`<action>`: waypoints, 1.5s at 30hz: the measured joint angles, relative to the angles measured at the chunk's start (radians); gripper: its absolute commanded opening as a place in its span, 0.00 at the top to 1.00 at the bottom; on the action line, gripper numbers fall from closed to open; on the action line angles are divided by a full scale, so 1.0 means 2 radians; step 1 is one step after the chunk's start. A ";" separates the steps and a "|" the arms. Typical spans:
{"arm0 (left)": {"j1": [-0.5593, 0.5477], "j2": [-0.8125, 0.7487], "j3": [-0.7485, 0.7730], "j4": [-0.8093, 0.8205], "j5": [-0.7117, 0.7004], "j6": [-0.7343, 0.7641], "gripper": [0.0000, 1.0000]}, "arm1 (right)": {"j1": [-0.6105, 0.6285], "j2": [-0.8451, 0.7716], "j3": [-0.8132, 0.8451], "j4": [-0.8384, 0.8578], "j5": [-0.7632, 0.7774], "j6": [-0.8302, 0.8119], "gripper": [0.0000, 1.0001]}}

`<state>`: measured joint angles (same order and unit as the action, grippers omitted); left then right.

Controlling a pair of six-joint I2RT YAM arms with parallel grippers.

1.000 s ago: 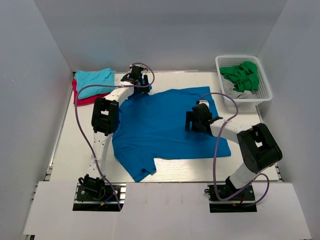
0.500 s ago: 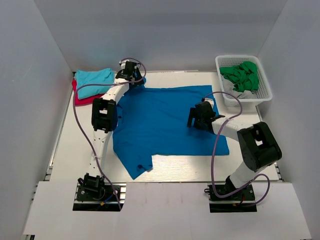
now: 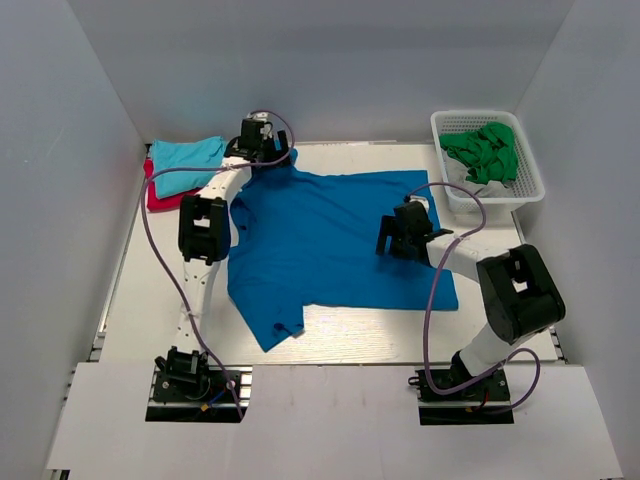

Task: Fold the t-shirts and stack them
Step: Flatten out the tshirt

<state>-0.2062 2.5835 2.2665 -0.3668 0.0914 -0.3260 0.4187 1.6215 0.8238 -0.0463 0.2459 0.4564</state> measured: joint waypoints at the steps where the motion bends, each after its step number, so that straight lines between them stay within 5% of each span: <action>1: -0.002 -0.009 -0.006 -0.003 -0.001 0.009 0.00 | 0.000 -0.004 0.000 -0.007 -0.001 -0.004 0.10; 7: -0.009 -0.161 -0.128 -0.047 -0.025 0.023 0.00 | 0.000 -0.063 -0.010 -0.033 -0.002 -0.017 0.10; 14: -0.009 -0.549 -0.536 0.007 -0.080 -0.056 0.00 | -0.002 -0.160 -0.087 -0.039 -0.028 -0.017 0.10; 17: -0.007 -0.635 -0.674 0.038 -0.080 -0.083 0.00 | -0.002 -0.182 -0.118 -0.044 -0.046 -0.013 0.10; 24: -0.007 -0.602 -0.753 0.088 -0.080 -0.108 0.00 | -0.002 -0.246 -0.175 -0.053 -0.067 -0.007 0.10; 34: -0.007 -0.501 -0.703 0.163 -0.064 -0.107 0.00 | -0.002 -0.265 -0.191 -0.051 -0.072 -0.006 0.10; 45: -0.007 -0.370 -0.601 0.154 -0.086 -0.103 0.00 | -0.002 -0.223 -0.186 -0.020 -0.062 -0.003 0.10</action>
<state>-0.2211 1.8435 1.0649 -0.0589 -0.0799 -0.5320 0.4141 1.1759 0.4526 -0.0864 0.1223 0.4503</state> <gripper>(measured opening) 0.997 0.905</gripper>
